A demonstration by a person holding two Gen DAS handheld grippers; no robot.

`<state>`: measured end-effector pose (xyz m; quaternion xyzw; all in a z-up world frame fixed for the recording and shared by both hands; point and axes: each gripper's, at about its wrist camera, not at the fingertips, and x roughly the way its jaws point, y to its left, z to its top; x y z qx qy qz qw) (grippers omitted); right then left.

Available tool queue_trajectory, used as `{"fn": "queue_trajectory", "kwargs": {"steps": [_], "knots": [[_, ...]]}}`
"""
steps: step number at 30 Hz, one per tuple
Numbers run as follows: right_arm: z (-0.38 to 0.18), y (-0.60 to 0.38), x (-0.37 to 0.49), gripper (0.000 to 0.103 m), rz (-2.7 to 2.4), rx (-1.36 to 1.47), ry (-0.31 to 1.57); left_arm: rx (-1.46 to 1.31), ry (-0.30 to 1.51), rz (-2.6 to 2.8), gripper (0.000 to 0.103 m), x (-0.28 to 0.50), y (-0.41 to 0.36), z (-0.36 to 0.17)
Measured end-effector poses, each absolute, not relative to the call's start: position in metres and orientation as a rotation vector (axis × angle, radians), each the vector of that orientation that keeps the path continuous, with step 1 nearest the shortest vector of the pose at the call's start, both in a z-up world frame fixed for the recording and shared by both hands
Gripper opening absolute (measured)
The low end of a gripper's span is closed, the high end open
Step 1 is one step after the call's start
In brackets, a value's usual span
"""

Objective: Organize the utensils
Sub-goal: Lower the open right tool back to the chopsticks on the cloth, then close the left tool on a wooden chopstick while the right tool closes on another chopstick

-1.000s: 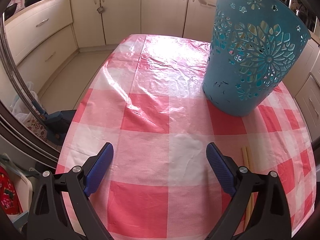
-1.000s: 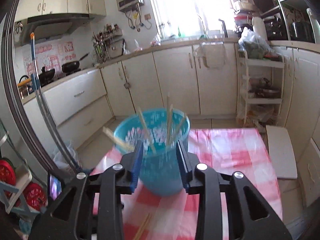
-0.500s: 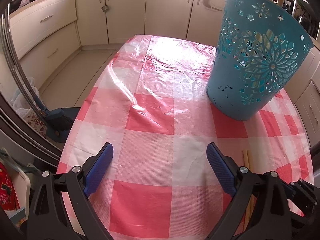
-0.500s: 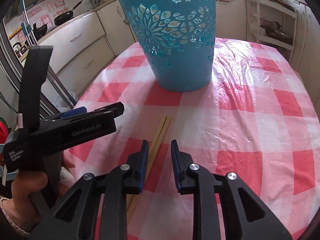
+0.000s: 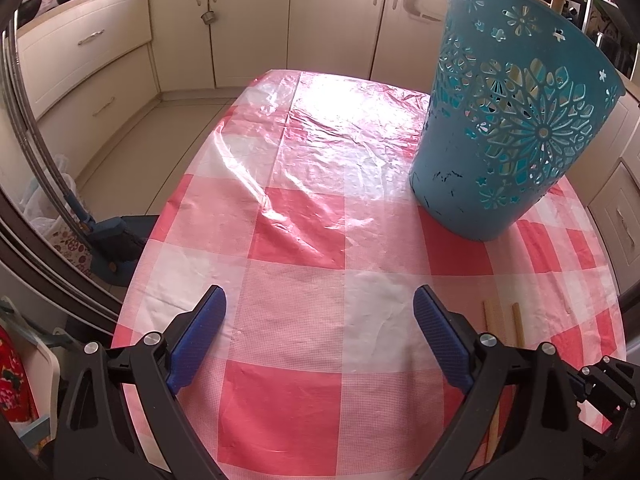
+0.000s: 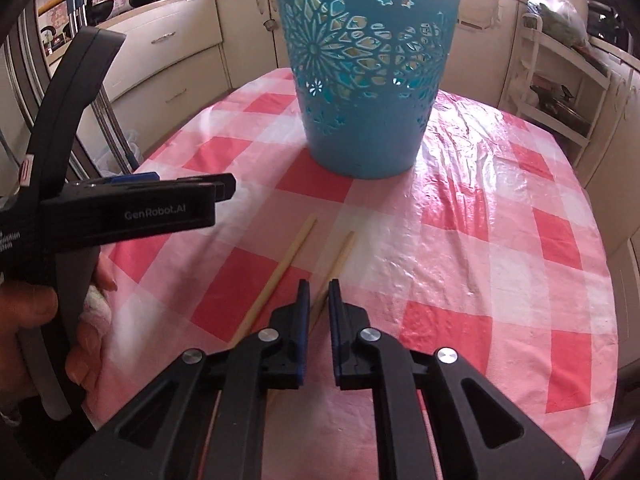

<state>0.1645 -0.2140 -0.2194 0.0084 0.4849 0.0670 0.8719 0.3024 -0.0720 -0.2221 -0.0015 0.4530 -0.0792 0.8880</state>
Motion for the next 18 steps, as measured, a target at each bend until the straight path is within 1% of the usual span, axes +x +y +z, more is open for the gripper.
{"fn": "queue_trajectory", "kwargs": {"steps": [3,6,10,13,14,16,18], "knots": [[-0.218,-0.234,0.153,0.010,0.102,-0.002,1.018,0.012,0.937,-0.176,0.091,0.301,-0.075,-0.221],[-0.217,-0.262,0.142,0.010,0.050,0.060,1.013,0.052,0.913,-0.203,0.091,0.294,-0.083,-0.217],[-0.219,-0.282,0.138,0.009,0.031,0.160,0.991,0.115,0.917,-0.301,0.091,0.275,-0.110,-0.213],[-0.219,-0.280,0.139,0.010,0.031,0.160,0.983,0.147,0.940,-0.355,0.090,0.266,-0.132,-0.214],[-0.219,-0.280,0.139,0.010,0.033,0.161,0.982,0.160,0.953,-0.363,0.088,0.264,-0.139,-0.216],[-0.218,-0.283,0.138,0.010,0.040,0.177,0.980,0.184,0.981,-0.361,0.076,0.265,-0.150,-0.221],[-0.218,-0.285,0.138,0.010,0.046,0.191,0.979,0.209,0.968,-0.358,0.066,0.264,-0.156,-0.219]]}}
